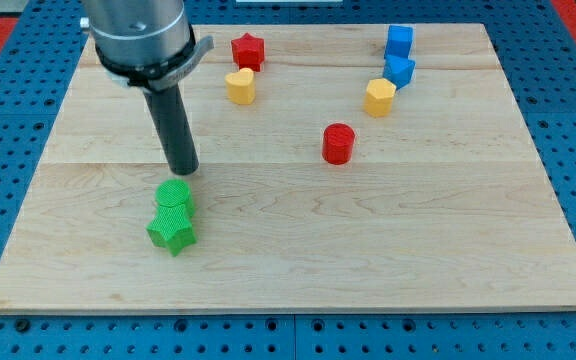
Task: Point at the red star
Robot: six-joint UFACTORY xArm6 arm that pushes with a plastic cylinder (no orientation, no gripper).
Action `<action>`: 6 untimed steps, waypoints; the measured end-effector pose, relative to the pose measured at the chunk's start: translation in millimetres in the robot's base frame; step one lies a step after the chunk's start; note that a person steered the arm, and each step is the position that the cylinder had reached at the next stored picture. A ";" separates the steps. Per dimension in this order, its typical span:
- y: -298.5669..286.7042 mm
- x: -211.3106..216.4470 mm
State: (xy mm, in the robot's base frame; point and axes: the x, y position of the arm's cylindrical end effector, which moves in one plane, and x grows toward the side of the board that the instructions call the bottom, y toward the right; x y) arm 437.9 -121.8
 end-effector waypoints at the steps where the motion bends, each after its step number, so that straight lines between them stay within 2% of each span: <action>1: 7.5 -39.6; 2: -3.8 -48.0; 4: -4.3 -134.3; 5: -4.3 -155.5; 6: 16.7 -208.0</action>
